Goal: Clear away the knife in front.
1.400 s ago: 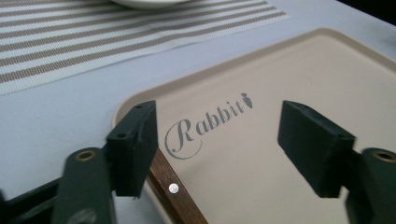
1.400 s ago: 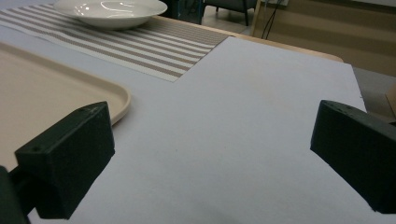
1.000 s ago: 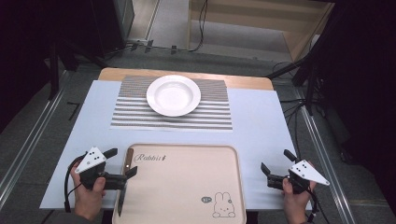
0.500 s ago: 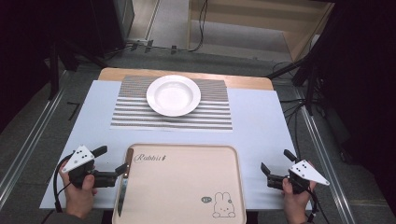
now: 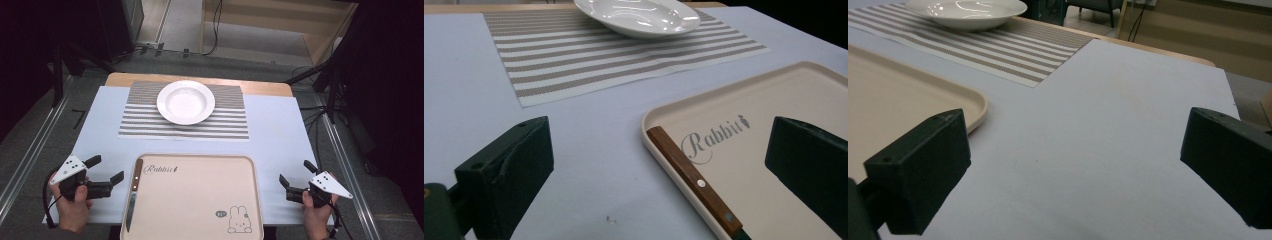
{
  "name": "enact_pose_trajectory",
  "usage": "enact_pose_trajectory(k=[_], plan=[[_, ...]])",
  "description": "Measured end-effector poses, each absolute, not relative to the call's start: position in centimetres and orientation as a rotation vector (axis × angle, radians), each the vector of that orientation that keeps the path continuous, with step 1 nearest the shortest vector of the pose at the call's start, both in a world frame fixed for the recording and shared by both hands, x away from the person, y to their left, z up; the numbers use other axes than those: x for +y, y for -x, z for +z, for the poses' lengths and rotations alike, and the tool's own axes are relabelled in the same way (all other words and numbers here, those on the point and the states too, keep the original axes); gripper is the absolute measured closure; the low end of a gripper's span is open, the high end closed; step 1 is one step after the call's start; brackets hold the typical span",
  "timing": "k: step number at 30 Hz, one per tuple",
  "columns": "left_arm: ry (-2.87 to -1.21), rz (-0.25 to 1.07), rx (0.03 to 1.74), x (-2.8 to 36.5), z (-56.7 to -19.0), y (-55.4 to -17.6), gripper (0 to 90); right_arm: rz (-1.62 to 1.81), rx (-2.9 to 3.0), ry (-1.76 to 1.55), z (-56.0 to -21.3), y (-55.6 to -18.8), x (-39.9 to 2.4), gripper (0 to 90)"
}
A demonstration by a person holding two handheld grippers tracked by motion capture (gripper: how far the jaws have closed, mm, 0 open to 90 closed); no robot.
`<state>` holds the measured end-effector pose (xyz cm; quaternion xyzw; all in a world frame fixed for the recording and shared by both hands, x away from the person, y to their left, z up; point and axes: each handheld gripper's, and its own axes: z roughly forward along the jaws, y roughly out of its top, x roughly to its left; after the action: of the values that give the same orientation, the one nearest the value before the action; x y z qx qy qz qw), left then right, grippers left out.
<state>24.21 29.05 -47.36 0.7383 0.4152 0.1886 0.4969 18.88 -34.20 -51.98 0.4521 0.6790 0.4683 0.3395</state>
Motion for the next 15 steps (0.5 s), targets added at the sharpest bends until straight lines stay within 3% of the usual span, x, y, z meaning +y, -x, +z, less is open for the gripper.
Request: enact_pose_trajectory(k=[15], plan=[[-1.743, 0.481, 1.074, 32.4, -47.7, -24.2, 0.0, 1.217, 1.768, -1.178, -52.0, -18.9, -34.2, 0.0]])
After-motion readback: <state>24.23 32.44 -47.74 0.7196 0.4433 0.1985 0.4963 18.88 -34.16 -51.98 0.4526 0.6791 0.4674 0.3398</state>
